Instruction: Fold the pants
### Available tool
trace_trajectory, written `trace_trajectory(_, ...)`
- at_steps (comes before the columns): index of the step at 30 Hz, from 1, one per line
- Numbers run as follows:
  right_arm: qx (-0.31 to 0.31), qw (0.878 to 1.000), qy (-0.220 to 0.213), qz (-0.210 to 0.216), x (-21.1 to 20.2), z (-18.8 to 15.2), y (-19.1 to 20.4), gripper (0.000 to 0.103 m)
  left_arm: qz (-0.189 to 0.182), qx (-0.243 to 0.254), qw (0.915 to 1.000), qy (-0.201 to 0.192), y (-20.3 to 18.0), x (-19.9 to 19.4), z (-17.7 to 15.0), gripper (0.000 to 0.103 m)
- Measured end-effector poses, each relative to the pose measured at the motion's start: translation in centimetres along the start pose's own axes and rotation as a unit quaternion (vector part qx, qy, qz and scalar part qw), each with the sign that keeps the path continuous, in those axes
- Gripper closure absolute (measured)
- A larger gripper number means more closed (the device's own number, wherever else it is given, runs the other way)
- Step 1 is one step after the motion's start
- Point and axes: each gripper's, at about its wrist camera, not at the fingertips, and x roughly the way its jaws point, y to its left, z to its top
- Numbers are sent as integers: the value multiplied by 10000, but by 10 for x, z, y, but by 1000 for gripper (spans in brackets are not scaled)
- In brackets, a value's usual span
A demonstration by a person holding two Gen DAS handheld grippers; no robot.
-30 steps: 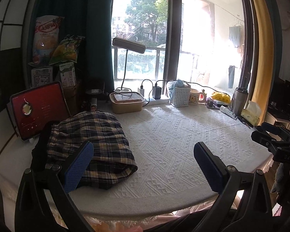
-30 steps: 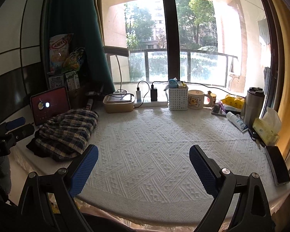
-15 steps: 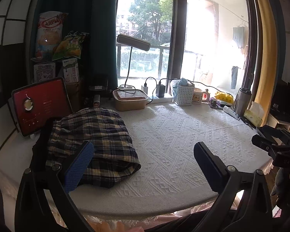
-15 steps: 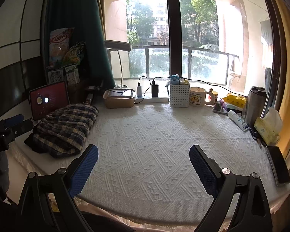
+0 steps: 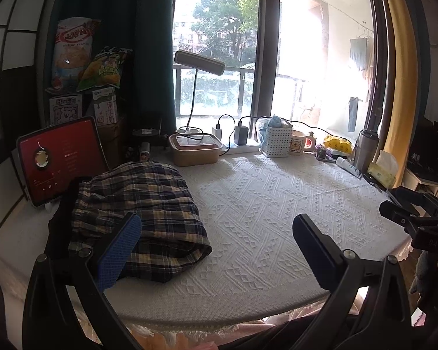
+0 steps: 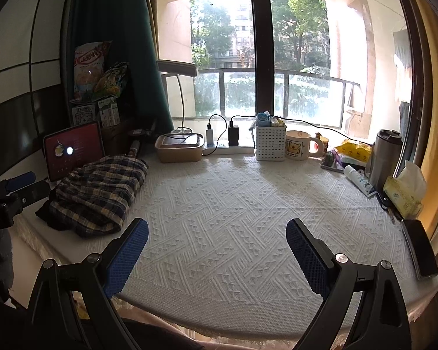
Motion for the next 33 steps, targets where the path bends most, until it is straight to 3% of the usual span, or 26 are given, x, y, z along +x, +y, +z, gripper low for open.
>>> trace_trajectory(33,28,10000,6,-17,0,-2,-3,6,6,-35,10000,-40,1,-1,0,1)
